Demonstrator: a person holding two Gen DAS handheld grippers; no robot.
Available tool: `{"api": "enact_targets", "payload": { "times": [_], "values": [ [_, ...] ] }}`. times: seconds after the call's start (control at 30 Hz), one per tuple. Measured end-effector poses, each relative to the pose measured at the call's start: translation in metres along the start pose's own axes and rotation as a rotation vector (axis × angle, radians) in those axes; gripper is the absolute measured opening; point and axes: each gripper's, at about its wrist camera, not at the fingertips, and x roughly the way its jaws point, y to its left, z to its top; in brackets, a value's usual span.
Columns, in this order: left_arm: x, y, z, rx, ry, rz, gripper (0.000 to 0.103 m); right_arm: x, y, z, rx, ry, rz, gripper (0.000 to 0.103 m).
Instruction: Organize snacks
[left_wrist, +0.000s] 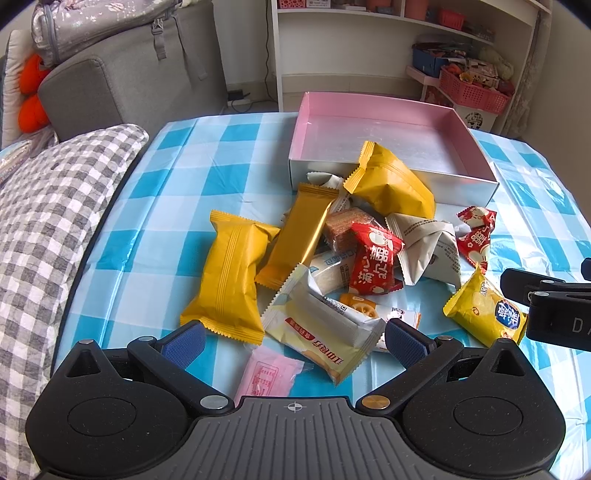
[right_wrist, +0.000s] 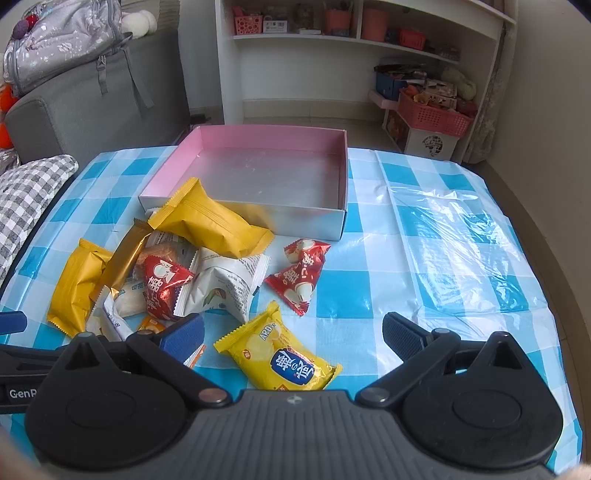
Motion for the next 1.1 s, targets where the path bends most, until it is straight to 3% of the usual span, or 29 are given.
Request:
{"api": "enact_targets", "payload": {
  "times": [1.1],
  "values": [
    [-0.0033, -0.0001, 0.0000, 0.009, -0.016, 0.010, 0.103, 0.0003, 0.0004, -0.0010, -0.001, 0.001, -0.001, 0.103]
  ]
}}
